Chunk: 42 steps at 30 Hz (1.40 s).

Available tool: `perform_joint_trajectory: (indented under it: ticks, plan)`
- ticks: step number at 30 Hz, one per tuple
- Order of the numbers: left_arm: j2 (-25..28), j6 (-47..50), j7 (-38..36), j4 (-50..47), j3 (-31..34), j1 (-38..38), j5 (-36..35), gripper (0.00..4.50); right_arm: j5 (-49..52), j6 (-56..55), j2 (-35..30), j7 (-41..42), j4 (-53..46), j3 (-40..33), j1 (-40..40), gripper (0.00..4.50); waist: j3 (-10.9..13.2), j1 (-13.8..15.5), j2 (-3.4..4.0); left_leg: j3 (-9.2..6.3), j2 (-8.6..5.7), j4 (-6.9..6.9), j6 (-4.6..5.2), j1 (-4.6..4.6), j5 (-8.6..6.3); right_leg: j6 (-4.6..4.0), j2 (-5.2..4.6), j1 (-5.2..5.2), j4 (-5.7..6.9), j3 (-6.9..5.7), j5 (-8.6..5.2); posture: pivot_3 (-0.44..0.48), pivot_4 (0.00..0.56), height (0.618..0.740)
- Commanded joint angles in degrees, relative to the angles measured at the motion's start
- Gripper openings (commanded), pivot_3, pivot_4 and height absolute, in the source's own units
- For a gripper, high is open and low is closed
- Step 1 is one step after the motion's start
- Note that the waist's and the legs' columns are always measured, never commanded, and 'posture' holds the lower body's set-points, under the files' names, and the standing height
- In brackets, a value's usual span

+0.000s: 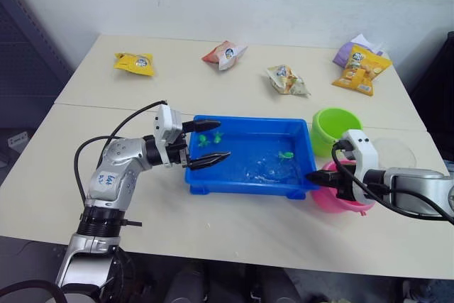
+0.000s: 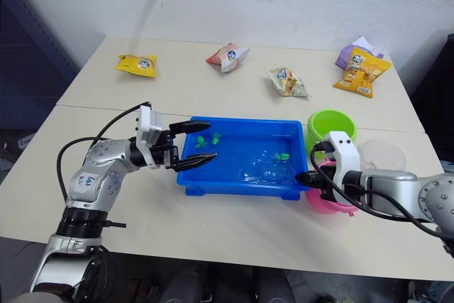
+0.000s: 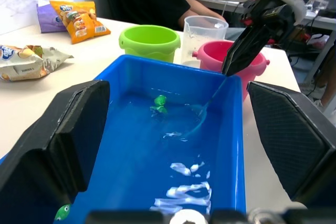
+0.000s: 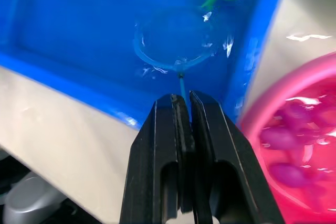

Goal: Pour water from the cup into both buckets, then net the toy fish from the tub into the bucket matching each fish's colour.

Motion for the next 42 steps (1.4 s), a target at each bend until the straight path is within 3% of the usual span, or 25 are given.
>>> perform_joint_trajectory:
  ticks: [1,12,16,24,31,42]
  plan:
    - [0.18,-0.67,-0.12,-0.61,0.71,-0.78,-0.28,4.49,-3.61,1.61,1.58,-0.07,2.38,-0.49,-2.9,0.0,0.0,-0.04,0.0,0.0,0.0,0.0,0.0,-0.01,0.0,0.0,0.0,-0.01,0.0,0.0,0.0,0.0,0.15,0.74]
    - [0.09,-0.26,-0.57,-0.8,0.09,-0.77,-0.23,4.49,-17.02,0.51,12.41,-4.99,-1.29,-2.78,-2.23,0.0,-0.01,0.15,0.0,0.0,-0.01,0.37,0.03,-0.75,0.03,0.09,-0.01,-0.68,0.47,0.0,0.05,0.0,0.15,0.74]
    - [-0.05,-0.07,-0.8,-0.67,-0.18,-1.2,-0.3,4.49,-3.21,0.24,16.29,-12.01,-1.08,-4.02,-2.44,0.0,-0.01,0.03,0.0,0.0,-0.03,0.41,0.05,-0.75,0.02,0.11,-0.02,-0.67,0.47,0.01,0.07,0.0,0.15,0.74]
    - [0.29,0.24,-1.32,-0.56,-0.43,-1.37,-0.06,4.49,8.6,0.71,10.89,-21.37,0.47,-1.36,-3.86,0.0,-0.01,-0.05,0.01,0.01,-0.03,0.43,0.09,-0.76,0.01,0.11,-0.02,-0.69,0.47,0.02,0.07,0.0,0.15,0.74]
    - [4.43,-0.68,-1.17,-0.77,-3.13,-1.66,5.95,4.49,10.04,-4.04,12.91,-27.56,1.21,-0.43,-6.6,0.0,-0.01,-0.19,0.0,0.06,-0.02,0.43,0.1,-0.74,0.01,0.11,0.0,-0.73,0.44,0.07,0.06,0.0,0.15,0.74]
    - [7.94,2.66,-0.33,-3.02,-1.87,1.28,6.08,4.49,3.46,-7.67,17.54,-33.75,-0.06,0.12,-6.64,0.0,-0.01,-0.16,0.0,0.03,-0.01,0.43,0.14,-0.83,-0.01,0.11,-0.02,-0.75,0.47,0.06,0.07,0.0,0.15,0.74]
